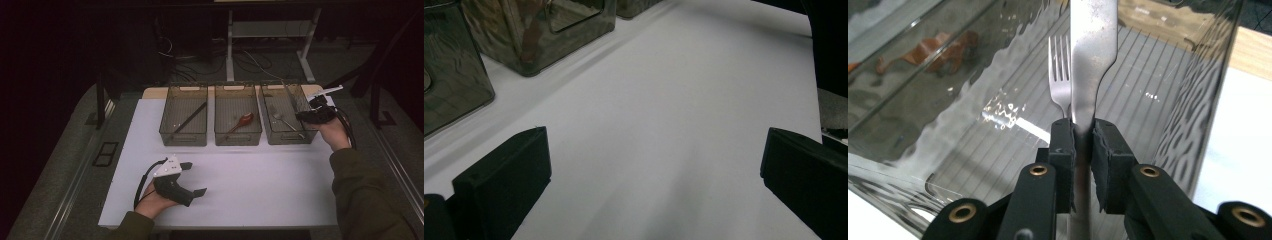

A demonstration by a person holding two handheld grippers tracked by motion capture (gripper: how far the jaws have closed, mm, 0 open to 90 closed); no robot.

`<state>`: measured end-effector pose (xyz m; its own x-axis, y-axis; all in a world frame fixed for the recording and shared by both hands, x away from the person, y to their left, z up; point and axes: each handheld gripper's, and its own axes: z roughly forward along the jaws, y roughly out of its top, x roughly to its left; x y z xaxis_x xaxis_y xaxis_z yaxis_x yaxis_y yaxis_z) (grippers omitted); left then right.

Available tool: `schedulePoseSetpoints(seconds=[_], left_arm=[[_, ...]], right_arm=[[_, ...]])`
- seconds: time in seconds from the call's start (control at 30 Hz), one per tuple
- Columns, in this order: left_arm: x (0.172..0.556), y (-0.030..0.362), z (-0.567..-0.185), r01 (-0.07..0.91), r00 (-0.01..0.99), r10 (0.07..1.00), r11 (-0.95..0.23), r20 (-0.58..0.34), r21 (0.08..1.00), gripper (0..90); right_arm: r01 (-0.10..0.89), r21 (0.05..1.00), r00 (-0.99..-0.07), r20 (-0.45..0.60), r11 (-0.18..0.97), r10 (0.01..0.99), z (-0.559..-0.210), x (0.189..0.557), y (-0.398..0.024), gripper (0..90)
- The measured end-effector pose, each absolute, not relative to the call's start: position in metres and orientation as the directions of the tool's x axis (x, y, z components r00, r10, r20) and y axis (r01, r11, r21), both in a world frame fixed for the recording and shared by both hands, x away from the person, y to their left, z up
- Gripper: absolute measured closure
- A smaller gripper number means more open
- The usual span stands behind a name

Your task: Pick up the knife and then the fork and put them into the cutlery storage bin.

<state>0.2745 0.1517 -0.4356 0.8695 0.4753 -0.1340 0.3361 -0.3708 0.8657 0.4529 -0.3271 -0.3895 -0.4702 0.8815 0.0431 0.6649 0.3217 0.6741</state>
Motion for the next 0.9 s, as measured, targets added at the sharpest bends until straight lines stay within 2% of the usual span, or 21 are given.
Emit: schedulePoseSetpoints(seconds=[0.23, 0.37, 0.6, 0.8, 0.9], left_arm=[[0.275, 0.152, -0.436, 0.337, 0.870, 0.475, -0.370, -0.135, 0.866, 0.0], [0.274, 0.152, -0.436, 0.336, 0.870, 0.474, -0.372, -0.134, 0.866, 0.0], [0.275, 0.151, -0.436, 0.335, 0.870, 0.474, -0.373, -0.132, 0.865, 0.0], [0.274, 0.152, -0.436, 0.338, 0.868, 0.480, -0.376, -0.131, 0.863, 0.0], [0.274, 0.153, -0.437, 0.339, 0.866, 0.482, -0.378, -0.130, 0.862, 0.0]], right_arm=[[0.673, 0.645, -0.489, 0.020, 0.362, 0.872, -0.395, 0.457, -0.318, 76.3], [0.677, 0.651, -0.475, 0.032, 0.343, 0.879, -0.395, 0.458, -0.318, 62.7], [0.669, 0.686, -0.479, 0.102, 0.287, 0.872, -0.387, 0.453, -0.322, 45.5], [0.620, 0.746, -0.515, 0.152, 0.245, 0.843, -0.376, 0.441, -0.323, 36.8], [0.593, 0.769, -0.517, 0.133, 0.241, 0.846, -0.374, 0.434, -0.320, 33.7]])
